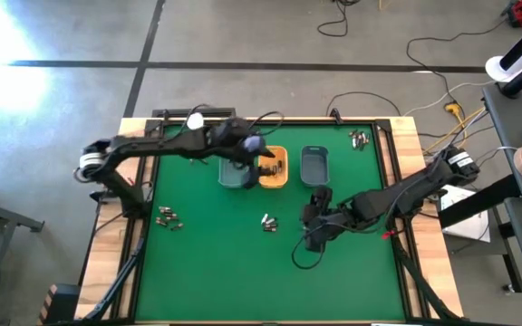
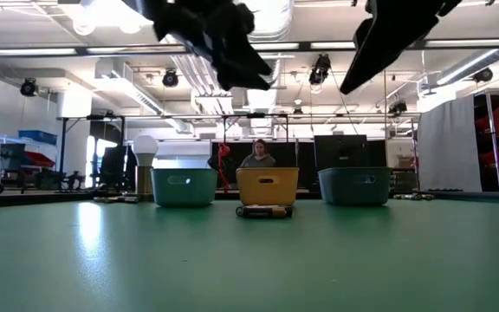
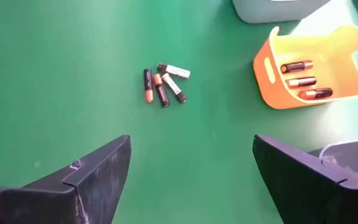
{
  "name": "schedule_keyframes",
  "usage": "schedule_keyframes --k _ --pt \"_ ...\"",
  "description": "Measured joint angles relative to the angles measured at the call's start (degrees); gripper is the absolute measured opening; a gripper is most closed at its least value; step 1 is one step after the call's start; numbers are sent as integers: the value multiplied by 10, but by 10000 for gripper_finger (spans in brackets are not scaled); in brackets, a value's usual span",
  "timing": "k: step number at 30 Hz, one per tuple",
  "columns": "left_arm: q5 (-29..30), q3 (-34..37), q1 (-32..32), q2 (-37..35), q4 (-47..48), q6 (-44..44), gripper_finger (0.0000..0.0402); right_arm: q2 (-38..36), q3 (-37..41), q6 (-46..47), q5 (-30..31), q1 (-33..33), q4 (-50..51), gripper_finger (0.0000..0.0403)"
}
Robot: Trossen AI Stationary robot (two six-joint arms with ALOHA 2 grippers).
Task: Sort batteries
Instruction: Put the large black battery into the yellow bin
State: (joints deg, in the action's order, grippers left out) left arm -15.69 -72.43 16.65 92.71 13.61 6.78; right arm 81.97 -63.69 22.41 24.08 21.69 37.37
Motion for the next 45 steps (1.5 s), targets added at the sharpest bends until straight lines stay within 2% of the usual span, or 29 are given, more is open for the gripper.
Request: schedule_keyframes --k 6,15,26,36,42,45 --pt "2 147 -9 -79 -132 -13 253 3 -15 -7 0 -31 -1 326" --pt "13 277 -9 -148 -239 9 253 5 -54 -7 1 -82 -11 322" --pt "12 343 -9 -242 -253 30 252 5 -85 -3 1 -146 -36 324" --pt "12 404 -9 -322 -249 26 252 5 -117 51 3 -206 -34 320" --pt "11 438 -9 -336 -250 -4 252 6 -117 90 37 -213 -37 321" --pt "-2 458 -9 -344 -255 -30 252 6 -117 111 80 -208 -38 326"
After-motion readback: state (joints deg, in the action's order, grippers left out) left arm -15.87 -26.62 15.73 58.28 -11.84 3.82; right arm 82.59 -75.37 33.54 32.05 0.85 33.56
